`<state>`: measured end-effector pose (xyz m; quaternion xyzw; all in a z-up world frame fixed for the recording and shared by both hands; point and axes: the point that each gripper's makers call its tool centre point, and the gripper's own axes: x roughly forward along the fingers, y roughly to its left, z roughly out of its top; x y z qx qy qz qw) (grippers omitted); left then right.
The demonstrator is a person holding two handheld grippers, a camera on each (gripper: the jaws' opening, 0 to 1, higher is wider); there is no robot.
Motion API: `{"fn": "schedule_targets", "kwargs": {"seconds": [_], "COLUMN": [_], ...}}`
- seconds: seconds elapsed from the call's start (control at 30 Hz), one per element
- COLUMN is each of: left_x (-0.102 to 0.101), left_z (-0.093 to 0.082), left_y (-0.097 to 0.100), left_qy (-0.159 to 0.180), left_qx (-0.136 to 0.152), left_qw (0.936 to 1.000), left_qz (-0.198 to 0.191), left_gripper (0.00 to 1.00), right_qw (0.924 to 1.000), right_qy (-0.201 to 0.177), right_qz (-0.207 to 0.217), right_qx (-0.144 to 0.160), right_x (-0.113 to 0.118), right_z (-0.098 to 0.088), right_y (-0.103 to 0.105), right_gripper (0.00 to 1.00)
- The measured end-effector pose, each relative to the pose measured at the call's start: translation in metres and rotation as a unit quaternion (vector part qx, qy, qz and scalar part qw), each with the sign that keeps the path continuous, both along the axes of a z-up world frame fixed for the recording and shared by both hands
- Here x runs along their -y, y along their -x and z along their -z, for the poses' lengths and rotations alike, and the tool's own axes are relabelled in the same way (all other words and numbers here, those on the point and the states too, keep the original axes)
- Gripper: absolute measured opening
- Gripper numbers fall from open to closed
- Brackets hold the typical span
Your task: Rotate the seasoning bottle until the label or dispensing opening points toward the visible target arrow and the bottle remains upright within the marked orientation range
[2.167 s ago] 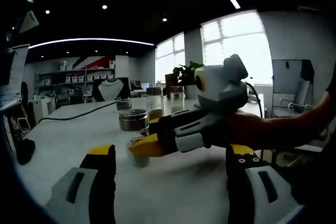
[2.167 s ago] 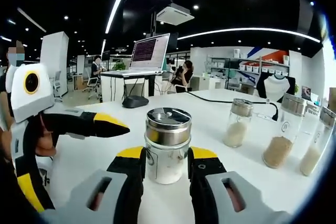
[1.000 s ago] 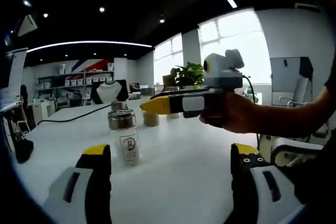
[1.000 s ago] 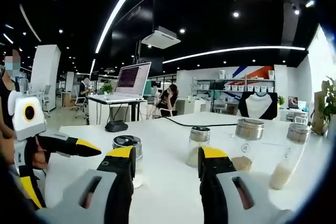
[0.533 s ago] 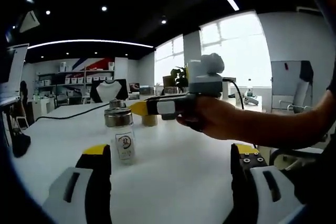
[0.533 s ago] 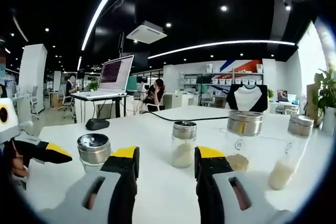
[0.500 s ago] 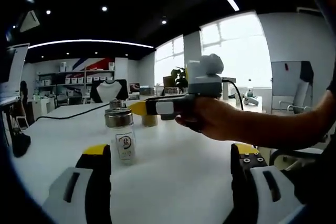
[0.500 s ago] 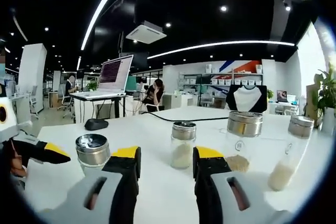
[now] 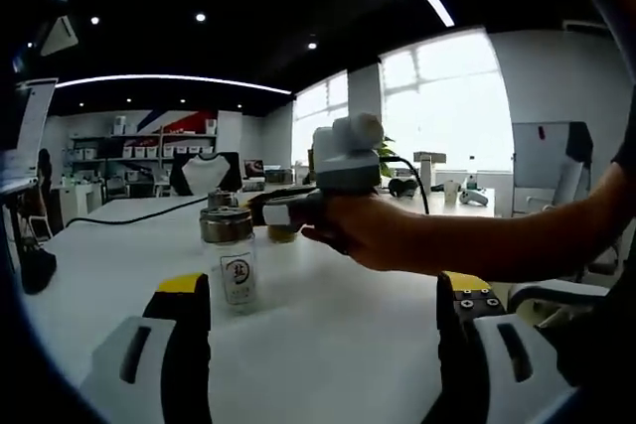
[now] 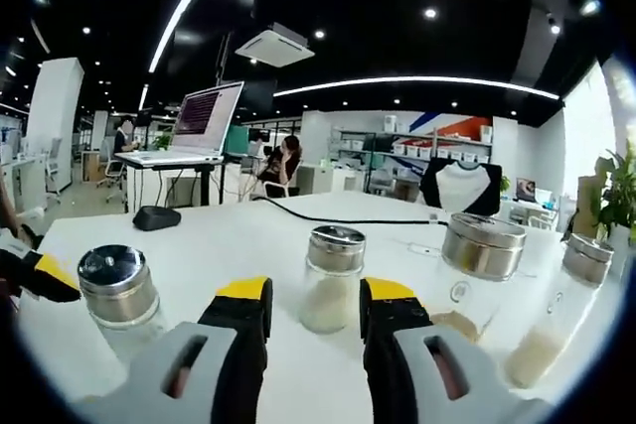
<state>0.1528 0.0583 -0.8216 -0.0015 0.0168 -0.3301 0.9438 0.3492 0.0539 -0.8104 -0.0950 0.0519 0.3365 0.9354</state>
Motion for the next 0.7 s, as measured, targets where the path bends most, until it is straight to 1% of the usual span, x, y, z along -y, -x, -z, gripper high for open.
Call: {"fn": "schedule_targets", "kwargs": {"seconds": [0.13, 0.27, 0.37, 0.5, 0.57, 0.6, 0.7], "left_x": [-0.001, -0.005, -0.005, -0.004, -0.004, -0.004, -0.007], "left_z": [0.001, 0.004, 0.003, 0.004, 0.005, 0.005, 0.006], "left_y": [-0.001, -0.003, -0.002, -0.001, -0.001, -0.001, -0.003], "left_qy": [-0.002, -0.036, -0.038, -0.034, -0.034, -0.033, -0.032], "left_qx": [-0.001, 0.004, 0.007, 0.004, 0.003, 0.003, 0.001], "left_qw": [1.0, 0.9991, 0.9992, 0.9994, 0.9994, 0.9994, 0.9994], "left_qz": [-0.002, -0.02, -0.015, -0.01, -0.009, -0.01, -0.015], "left_gripper": [1.0, 1.0, 1.0, 1.0, 1.0, 1.0, 1.0], "right_qw": [0.9999, 0.9999, 0.9998, 0.9994, 0.999, 0.9984, 0.9984], "right_qy": [0.007, 0.01, 0.008, -0.004, -0.005, -0.006, -0.011], "right_qz": [0.008, 0.012, 0.018, 0.031, 0.04, 0.054, 0.055], "right_qx": [-0.001, -0.002, -0.008, -0.016, -0.02, -0.014, -0.012], "right_x": [-0.005, -0.014, -0.018, -0.019, -0.018, -0.014, -0.016], "right_z": [0.0, -0.003, -0.004, -0.005, -0.003, -0.004, -0.005], "right_y": [-0.012, -0.021, -0.028, -0.037, -0.041, -0.044, -0.046], "right_gripper": [0.36, 0.37, 0.38, 0.37, 0.36, 0.36, 0.35]}}
